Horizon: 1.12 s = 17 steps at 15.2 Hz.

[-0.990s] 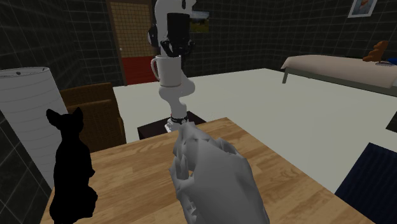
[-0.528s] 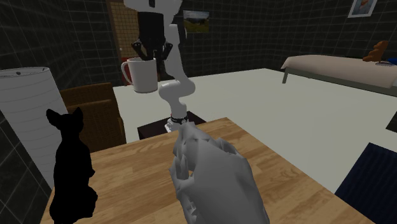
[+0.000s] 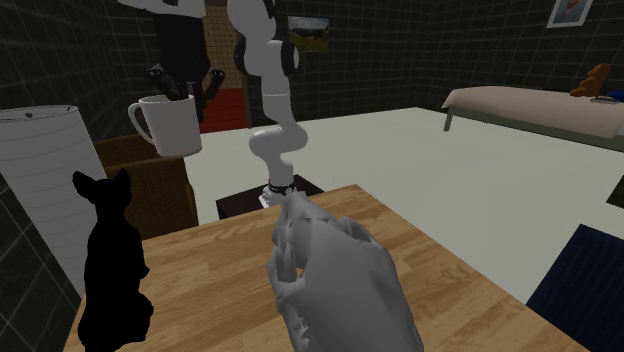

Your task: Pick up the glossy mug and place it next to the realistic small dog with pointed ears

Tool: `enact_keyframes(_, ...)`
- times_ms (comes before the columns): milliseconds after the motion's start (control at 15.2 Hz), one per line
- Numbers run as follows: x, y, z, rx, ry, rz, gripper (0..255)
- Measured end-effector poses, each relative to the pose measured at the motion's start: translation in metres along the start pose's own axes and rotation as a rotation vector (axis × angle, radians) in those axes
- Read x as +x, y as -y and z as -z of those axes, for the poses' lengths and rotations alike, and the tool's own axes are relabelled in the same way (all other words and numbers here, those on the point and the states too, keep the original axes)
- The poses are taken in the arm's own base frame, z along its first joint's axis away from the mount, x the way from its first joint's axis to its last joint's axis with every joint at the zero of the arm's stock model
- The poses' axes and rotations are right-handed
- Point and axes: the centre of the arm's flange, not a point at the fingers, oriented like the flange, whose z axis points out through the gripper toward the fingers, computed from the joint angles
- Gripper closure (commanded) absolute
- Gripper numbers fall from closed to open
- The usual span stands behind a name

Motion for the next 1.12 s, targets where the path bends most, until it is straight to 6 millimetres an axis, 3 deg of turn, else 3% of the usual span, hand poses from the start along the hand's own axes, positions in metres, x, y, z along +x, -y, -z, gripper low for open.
enact_keyframes(330,-0.002,-0.065,-0.003,-0.001,0.001,-0.001,255)
enact_keyframes(1122,-0.002,-0.070,-0.065,-0.001,0.001,0.003,255)
